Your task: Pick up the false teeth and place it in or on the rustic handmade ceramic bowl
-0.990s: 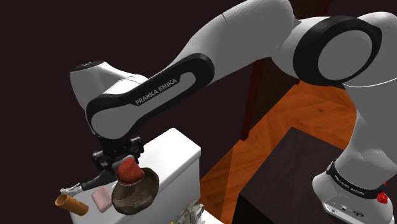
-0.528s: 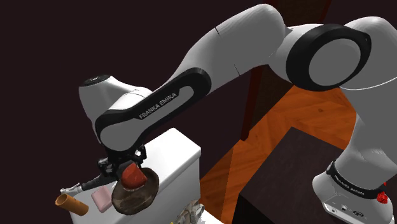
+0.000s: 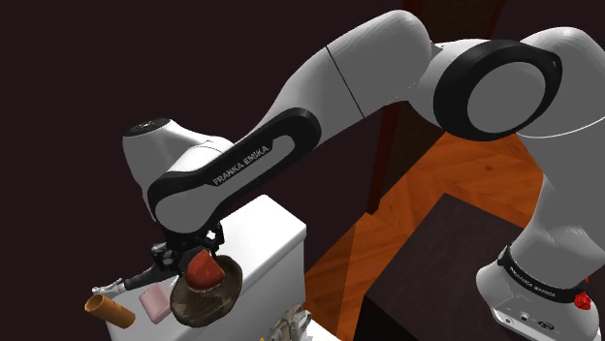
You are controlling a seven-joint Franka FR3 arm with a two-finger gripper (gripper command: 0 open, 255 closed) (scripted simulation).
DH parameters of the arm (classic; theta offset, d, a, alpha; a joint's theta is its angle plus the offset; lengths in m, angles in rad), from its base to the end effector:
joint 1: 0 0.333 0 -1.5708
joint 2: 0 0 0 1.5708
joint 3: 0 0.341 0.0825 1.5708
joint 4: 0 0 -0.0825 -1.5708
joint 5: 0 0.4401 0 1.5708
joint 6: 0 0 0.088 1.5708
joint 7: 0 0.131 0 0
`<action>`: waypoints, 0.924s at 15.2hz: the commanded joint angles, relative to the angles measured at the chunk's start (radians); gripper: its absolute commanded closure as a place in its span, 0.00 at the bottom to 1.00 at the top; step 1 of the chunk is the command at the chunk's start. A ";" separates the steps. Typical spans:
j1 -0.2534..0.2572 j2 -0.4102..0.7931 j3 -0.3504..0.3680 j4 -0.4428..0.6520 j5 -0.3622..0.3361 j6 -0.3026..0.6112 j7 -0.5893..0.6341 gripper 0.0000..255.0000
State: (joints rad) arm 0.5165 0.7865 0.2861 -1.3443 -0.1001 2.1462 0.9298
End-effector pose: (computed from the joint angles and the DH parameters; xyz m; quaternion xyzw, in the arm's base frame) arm 0.5988 0.5436 0.2396 -0.9949 0.0794 0.0287 0.0545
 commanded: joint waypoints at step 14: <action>-0.013 -0.064 0.010 0.022 0.013 -0.086 -0.007 0.00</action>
State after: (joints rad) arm 0.5033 0.7240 0.2954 -1.3208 -0.0875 2.0614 0.9226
